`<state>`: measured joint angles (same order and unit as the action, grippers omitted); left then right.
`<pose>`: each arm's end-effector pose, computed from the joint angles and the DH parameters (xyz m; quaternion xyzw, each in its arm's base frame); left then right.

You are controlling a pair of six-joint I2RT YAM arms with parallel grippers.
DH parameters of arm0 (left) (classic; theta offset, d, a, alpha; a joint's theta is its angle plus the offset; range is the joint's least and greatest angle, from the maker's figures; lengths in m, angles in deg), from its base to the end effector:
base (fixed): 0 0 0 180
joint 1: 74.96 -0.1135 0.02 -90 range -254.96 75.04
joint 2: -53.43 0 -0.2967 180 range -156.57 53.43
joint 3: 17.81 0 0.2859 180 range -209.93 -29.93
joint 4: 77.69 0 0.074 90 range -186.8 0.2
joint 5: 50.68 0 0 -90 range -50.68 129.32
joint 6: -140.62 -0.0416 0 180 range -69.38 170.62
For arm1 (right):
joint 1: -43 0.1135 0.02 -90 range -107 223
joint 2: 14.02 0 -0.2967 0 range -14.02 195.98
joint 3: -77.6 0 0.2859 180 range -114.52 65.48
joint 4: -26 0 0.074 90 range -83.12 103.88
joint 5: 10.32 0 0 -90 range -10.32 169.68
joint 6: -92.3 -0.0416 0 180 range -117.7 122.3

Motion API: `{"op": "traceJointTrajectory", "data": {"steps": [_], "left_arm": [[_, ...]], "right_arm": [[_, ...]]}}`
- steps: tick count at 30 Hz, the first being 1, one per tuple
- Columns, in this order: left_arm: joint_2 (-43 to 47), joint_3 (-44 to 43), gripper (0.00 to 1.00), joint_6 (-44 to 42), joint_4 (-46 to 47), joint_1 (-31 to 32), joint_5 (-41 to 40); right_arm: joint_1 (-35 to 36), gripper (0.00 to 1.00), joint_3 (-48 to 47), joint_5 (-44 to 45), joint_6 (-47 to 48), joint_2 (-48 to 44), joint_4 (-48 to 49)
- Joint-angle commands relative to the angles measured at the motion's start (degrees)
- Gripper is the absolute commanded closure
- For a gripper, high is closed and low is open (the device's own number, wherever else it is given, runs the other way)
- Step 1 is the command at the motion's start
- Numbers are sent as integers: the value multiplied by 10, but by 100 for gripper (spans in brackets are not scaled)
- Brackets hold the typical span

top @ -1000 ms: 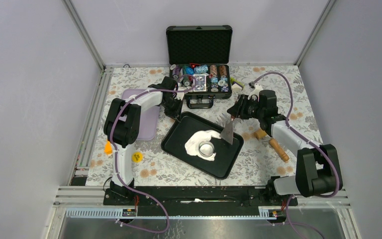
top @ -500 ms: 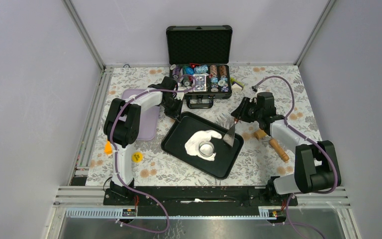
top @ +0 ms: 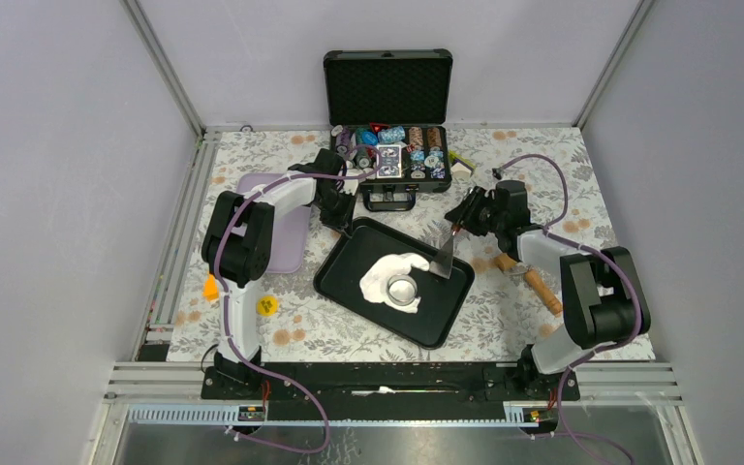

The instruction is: Roll out the dumpling wrappers from the dough

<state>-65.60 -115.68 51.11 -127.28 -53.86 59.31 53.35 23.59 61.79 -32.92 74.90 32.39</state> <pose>0.4314 -0.1817 0.1630 0.2022 0.9501 -0.1989 0.1297 0.3407 0.0752 0.1923 0.1052 0.8462 0.3188 0.4138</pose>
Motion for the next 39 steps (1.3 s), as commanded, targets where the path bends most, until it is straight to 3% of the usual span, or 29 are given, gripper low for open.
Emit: {"op": "traceJointTrajectory", "data": {"steps": [1,9,18,28,34,39], "left_arm": [[-8,8,100,-8,-4,-5,-4],[-8,7,100,-8,-4,-5,-4],[-9,7,100,-9,-4,-5,-3],[-9,7,100,-9,-5,-5,-3],[-9,7,100,-9,-5,-5,-4],[-10,6,100,-9,-6,-5,-3]], "right_arm": [[1,100,-15,-47,-70,24,95],[40,100,-26,-23,-86,51,163],[92,100,-96,-44,-75,92,150],[28,100,-99,-93,-5,-3,95],[10,100,-51,-57,83,-55,73],[10,100,-21,-29,84,-65,54]]}}
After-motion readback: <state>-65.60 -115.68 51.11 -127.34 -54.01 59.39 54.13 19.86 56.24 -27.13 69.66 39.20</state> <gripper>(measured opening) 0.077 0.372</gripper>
